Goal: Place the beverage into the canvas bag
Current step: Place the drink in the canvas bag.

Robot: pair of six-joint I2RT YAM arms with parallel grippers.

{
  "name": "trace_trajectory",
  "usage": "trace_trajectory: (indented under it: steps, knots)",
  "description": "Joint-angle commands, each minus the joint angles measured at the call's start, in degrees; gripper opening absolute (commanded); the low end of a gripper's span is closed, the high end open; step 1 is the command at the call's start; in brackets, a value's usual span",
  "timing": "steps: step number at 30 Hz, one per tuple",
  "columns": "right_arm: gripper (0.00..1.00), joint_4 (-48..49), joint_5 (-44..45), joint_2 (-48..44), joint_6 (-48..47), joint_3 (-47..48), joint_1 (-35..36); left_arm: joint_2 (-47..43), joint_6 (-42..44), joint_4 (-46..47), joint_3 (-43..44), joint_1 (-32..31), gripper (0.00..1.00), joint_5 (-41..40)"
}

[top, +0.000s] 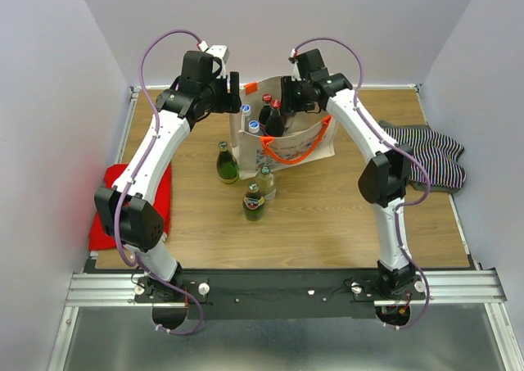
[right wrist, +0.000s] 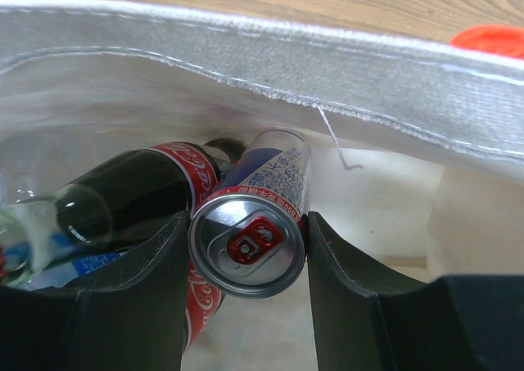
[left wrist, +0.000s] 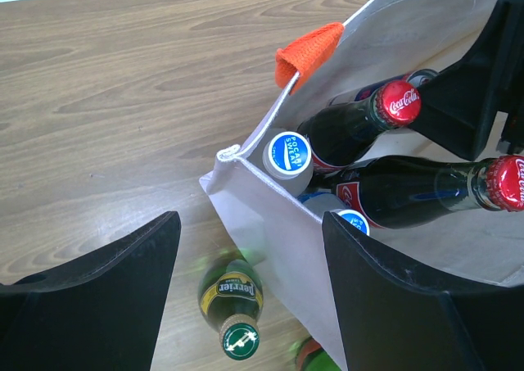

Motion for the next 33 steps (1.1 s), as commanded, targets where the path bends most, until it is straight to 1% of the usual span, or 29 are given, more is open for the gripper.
trace_trajectory:
  steps: [1,7,33]
  knots:
    - [0.01,3.4,-1.2,1.3,0.0,2.7,-0.4,-1.1,0.9,-0.7,1.7,0.2,0.79,0.9]
    - [0.01,3.8,-1.1,3.6,0.1,5.1,-0.4,-0.7,1.2,-1.1,2.3,0.2,0.79,0.7]
    - [0.01,8.8,-0.4,7.8,2.2,4.7,-0.3,-0.5,1.1,-0.3,1.0,0.2,0.79,1.2]
